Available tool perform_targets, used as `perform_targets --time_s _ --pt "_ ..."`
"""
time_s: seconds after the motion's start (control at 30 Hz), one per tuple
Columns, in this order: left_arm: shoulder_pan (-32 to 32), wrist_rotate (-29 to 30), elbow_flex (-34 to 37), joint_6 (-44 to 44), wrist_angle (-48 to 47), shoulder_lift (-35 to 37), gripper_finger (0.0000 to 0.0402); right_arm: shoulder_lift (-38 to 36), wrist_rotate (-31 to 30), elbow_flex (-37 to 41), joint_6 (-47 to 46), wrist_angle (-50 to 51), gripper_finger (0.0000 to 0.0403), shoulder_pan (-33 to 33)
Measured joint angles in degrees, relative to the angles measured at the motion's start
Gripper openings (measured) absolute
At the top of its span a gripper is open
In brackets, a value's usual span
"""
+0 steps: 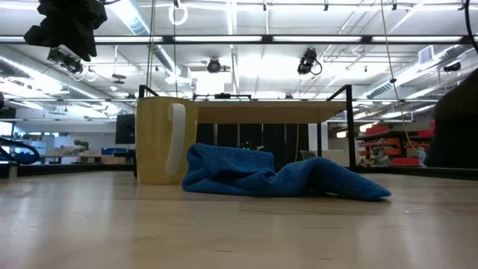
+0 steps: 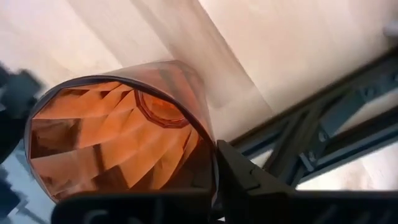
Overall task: Stack small to large cups/mugs on shelf
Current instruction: Put the orange cup on the shelf
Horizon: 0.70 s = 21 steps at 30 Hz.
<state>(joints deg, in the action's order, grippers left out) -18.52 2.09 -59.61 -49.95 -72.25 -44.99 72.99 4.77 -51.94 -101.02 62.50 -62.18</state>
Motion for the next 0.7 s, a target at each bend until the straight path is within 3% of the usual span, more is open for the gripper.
perform_targets --time_s 0.3,0.7 --pt "0.01 0.0 0.0 0.05 0.0 -0.01 0.0077 0.0 -4.49 -15.98 23.4 16.81 0.0007 18.32" --pt "0.01 0.0 0.0 0.27 -0.02 0.0 0.0073 1.83 -9.46 -37.1 60.18 23.76 0.0007 54.32"
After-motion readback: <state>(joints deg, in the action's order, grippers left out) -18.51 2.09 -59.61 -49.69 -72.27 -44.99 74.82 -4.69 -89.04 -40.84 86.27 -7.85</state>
